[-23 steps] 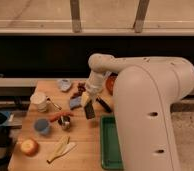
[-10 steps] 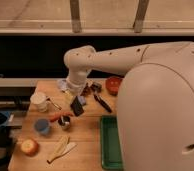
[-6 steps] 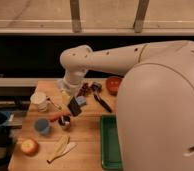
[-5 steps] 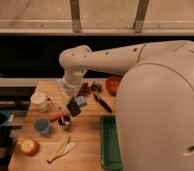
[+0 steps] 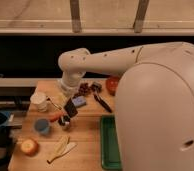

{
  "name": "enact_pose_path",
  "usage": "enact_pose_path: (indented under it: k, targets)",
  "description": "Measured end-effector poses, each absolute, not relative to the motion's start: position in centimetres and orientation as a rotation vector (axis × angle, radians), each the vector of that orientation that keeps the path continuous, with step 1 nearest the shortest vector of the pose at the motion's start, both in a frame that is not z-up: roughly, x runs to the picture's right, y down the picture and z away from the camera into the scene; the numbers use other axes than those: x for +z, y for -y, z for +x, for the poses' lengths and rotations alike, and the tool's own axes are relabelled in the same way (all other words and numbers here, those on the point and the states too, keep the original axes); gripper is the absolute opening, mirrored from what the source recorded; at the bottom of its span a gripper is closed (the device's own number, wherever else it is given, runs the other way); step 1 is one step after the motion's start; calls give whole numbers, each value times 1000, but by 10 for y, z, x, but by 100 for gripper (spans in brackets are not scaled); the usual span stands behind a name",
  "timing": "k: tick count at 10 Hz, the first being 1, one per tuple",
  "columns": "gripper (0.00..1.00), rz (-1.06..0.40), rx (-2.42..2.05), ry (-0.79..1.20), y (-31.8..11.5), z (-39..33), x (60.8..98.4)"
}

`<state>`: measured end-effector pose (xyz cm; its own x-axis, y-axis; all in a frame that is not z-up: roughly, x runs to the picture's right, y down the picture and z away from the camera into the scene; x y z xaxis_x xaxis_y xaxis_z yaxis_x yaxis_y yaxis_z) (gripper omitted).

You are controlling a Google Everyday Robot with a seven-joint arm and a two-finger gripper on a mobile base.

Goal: Place eraser in metal cup

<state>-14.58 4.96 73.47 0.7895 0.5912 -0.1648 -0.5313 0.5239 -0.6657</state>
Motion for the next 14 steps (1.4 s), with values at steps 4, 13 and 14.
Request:
enact_pose_path:
  k: [4,13,14]
  targets:
    - [0,-822,605,185,-67,-203,745]
    - [0,-871,623,171,-86,-191,776]
    - [0,-875,628,171,-87,-189,780]
